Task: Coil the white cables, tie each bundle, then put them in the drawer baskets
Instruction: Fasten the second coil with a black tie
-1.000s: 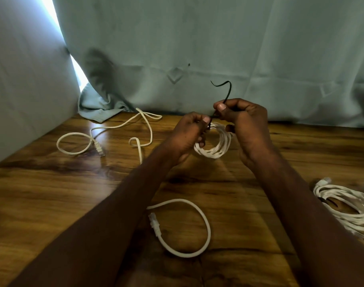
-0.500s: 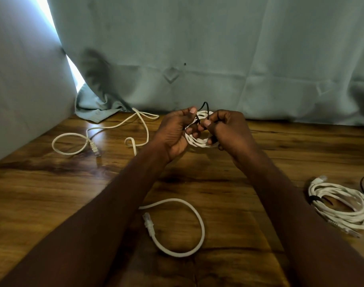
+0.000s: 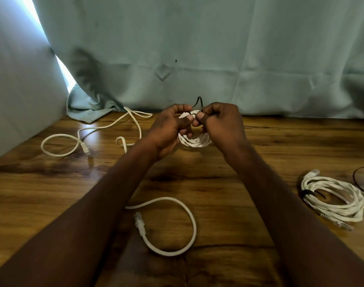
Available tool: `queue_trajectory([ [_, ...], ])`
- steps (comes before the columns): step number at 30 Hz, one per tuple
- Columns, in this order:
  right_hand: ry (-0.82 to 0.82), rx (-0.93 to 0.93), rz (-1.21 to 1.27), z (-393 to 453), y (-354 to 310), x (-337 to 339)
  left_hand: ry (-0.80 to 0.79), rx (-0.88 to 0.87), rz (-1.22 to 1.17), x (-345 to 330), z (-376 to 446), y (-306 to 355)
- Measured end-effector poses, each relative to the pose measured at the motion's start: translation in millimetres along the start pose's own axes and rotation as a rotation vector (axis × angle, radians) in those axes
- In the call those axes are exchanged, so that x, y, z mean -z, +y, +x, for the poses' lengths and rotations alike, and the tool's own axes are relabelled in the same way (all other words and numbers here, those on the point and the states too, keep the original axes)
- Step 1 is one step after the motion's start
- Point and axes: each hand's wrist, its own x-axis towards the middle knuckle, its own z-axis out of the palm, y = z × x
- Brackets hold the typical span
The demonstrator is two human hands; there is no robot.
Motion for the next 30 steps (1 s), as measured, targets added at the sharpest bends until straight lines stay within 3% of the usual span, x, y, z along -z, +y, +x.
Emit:
queue_trajectory([
  [5, 0.006, -0.077, 0.122, 0, -7, 9, 0.040, -0.054, 0.049, -5, -2, 3],
  [12, 0.037, 0.201, -0.294, -12, -3, -4, -0.051, 0.052, -0.394, 7, 8, 1],
  [16, 0.057, 0.241, -0.376, -11, 1, -5, -0.062, 0.095, -0.411, 2, 5, 1],
  [25, -0.012, 0.040, 0.051, -2, -11, 10, -0.038, 0.018, -0.135, -2, 2, 1],
  [30, -0.042, -0.003, 0.236, -11, -20, 12, 0.007, -0.019, -0.129, -5, 1, 1],
])
